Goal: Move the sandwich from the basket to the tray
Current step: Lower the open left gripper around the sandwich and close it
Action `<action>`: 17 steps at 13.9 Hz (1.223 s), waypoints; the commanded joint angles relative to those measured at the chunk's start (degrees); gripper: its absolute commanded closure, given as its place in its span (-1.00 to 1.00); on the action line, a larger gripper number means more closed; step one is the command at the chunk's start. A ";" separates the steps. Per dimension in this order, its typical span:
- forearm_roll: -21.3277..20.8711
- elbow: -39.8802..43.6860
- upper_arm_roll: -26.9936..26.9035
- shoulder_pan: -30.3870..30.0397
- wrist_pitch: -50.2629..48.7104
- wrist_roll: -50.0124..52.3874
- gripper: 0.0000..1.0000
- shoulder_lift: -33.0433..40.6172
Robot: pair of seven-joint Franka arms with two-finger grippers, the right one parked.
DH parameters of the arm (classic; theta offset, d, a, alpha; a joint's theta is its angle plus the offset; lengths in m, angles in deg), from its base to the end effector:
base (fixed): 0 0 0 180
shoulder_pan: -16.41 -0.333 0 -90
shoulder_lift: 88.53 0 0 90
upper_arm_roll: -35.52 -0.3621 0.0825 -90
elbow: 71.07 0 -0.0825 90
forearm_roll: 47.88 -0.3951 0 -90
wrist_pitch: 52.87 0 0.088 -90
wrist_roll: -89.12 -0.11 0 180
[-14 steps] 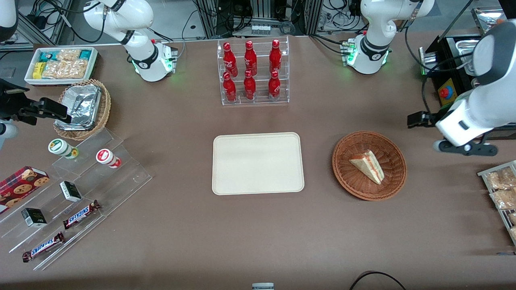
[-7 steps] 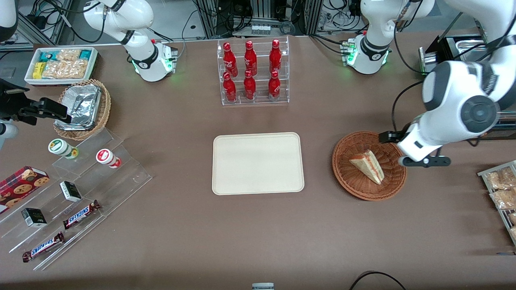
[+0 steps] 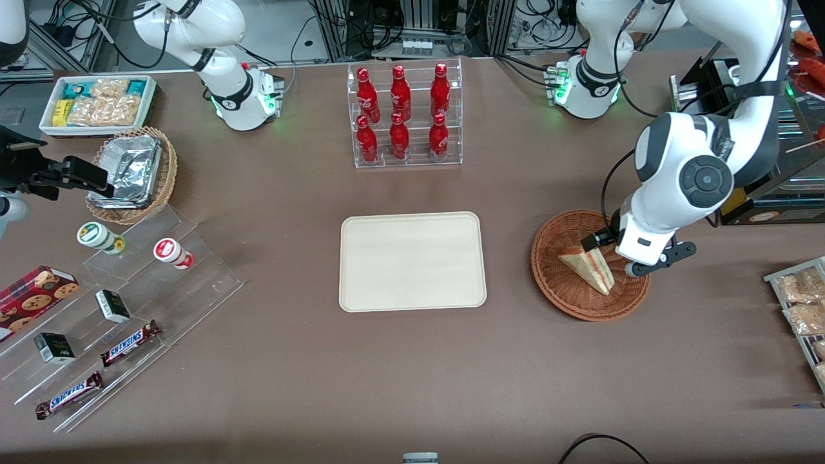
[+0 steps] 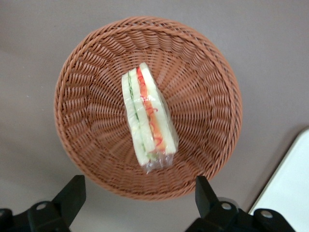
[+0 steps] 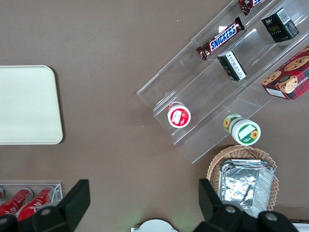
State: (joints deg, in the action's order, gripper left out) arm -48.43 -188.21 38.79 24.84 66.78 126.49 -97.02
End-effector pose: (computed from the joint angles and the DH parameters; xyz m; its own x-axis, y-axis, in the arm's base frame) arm 0.5685 -0.1163 0.3974 0.8992 0.4295 -0.0830 0.4255 -0.9028 -0.0626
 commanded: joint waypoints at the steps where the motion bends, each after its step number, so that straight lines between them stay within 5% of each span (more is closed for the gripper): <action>1: -0.77 -8.08 -0.36 0.53 8.98 10.23 -1.00 4.18; 6: -0.77 -11.36 -0.36 0.53 16.84 23.00 -1.00 3.05; 17: -0.69 -11.54 -0.36 0.53 24.05 28.27 -1.00 -3.98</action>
State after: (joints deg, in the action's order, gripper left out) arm -48.43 -199.86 38.72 24.84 88.72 151.95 -99.68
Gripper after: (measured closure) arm 0.000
